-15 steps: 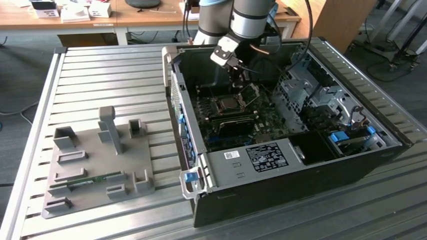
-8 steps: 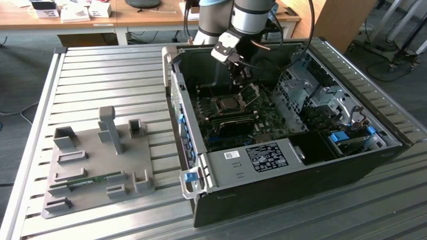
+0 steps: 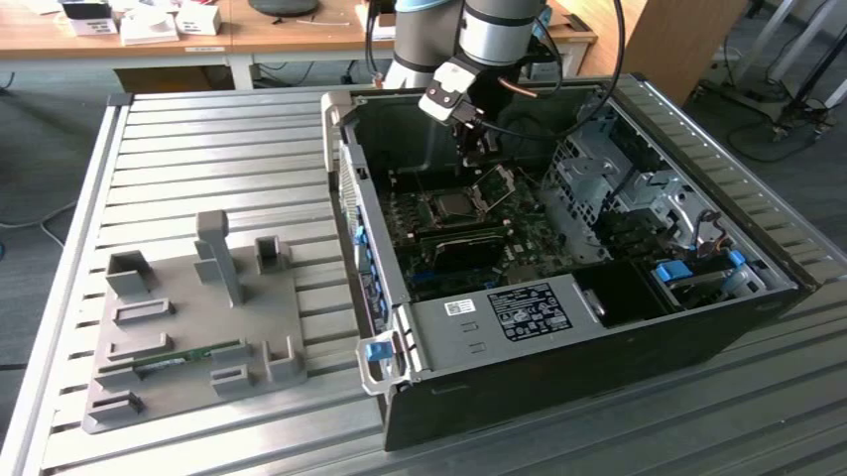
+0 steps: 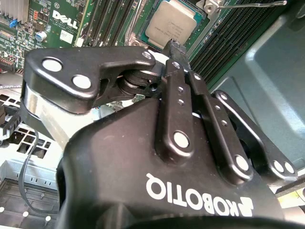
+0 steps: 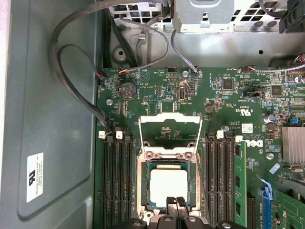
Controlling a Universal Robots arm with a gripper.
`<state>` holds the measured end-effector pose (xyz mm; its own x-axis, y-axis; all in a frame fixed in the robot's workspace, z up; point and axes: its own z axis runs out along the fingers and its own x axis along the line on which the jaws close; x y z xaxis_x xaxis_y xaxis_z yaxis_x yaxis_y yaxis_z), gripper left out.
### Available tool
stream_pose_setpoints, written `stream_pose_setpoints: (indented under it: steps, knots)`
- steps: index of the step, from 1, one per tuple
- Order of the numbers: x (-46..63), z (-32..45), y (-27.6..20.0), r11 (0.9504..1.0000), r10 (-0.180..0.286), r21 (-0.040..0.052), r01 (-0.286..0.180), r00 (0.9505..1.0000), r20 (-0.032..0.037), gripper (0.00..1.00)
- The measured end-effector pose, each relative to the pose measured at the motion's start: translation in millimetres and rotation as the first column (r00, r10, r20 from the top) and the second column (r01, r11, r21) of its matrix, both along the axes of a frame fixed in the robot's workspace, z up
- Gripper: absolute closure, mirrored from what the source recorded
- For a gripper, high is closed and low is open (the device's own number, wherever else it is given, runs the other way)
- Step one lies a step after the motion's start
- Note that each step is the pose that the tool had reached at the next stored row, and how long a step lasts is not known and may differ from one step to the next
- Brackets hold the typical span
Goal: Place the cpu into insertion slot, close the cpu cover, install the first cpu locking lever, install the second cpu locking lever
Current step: 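Close the cpu cover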
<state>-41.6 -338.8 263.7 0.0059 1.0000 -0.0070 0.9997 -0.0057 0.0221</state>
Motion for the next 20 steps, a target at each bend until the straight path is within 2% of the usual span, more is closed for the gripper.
stream_pose_setpoints:
  steps: [20]
  knots:
    - [1.5,2.1,0.0,1.0,0.0,0.0001,0.0,1.0,0.0,0.89]
